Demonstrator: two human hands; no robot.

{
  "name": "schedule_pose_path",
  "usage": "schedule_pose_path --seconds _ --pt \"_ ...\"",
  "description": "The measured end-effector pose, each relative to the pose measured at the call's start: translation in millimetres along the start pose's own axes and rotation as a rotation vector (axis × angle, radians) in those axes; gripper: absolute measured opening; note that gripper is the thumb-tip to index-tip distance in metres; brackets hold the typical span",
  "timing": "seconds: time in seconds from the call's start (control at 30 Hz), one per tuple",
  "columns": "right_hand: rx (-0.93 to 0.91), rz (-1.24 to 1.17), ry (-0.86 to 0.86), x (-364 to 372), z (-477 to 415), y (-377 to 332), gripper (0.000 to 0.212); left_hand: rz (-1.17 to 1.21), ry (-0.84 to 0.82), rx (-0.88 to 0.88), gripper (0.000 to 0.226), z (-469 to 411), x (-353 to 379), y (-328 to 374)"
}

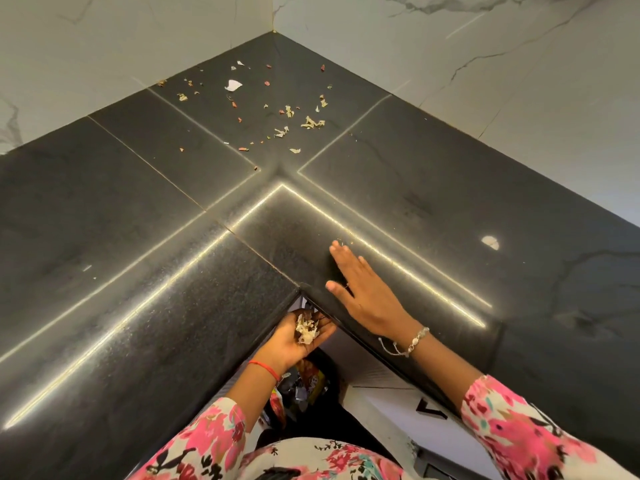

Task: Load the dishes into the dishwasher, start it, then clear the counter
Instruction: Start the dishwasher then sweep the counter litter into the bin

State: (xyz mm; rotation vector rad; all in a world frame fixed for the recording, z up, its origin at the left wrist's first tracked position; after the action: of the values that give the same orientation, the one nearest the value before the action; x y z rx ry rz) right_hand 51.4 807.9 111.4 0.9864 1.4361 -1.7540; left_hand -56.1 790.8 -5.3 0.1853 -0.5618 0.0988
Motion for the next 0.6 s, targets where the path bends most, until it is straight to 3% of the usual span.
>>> schedule_pose_path --seconds 0.1,0.2,0.4,0.5,0.6 --pt "0.052 -0.027 0.08 -28 -31 27 0.065 0.019 0.038 0.01 0.052 -3 -4 1" --pt "0.088 0.079 0.043 -32 -65 46 0.073 0.019 -0.048 0.005 0.065 -1 7 -1" --pt "-0.23 0.263 -0.128 6 -71 -12 0.075 0.032 -0.036 0.017 0.066 -2 9 1" --pt "-0.394 0.089 -0.246 17 -28 -34 0.063 0.021 -0.039 0.016 0.06 -4 11 -1" --pt "-0.202 -0.319 -0.156 -11 -5 -9 0.048 -0.022 -0.078 0.008 0.048 -3 17 -2"
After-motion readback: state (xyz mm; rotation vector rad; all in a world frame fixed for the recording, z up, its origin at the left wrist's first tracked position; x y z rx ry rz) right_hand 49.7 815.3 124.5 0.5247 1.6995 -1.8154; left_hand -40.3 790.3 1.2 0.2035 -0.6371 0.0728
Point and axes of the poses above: each hand's wrist, its own z-axis away from the middle knuckle, its own x-axis out of the palm, y = z × x, the point moved 10 cm from there along -z, towards the middle knuckle
